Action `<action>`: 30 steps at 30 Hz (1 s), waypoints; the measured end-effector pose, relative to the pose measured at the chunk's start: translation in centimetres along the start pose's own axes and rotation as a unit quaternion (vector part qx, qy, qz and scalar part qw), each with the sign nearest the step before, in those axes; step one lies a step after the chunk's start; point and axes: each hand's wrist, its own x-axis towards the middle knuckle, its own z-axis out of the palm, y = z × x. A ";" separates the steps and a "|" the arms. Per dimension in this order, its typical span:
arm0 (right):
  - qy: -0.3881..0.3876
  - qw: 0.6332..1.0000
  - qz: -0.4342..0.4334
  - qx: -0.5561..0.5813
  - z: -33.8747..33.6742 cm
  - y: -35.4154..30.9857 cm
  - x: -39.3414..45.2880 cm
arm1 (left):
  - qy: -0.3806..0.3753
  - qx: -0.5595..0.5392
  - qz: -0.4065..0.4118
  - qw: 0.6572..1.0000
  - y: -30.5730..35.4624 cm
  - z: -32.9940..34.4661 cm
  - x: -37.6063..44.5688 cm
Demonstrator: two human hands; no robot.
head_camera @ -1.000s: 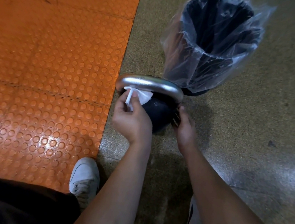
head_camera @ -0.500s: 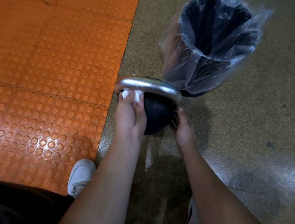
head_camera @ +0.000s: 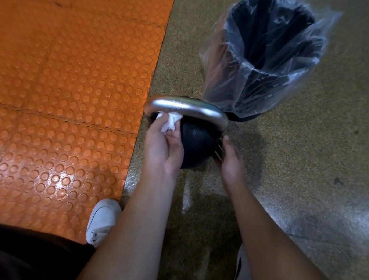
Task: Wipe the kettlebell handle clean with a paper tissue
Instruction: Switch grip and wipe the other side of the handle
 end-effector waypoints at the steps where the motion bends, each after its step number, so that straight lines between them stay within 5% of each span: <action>1: -0.001 1.000 -0.003 -0.002 0.0 0.0 0.0 | 0.001 0.004 0.003 1.000 0.1 -0.3 -0.2; 30: -0.022 0.999 -0.012 0.020 -0.1 -1.1 -0.4 | -0.030 0.090 -0.011 0.995 1.7 -1.1 -0.3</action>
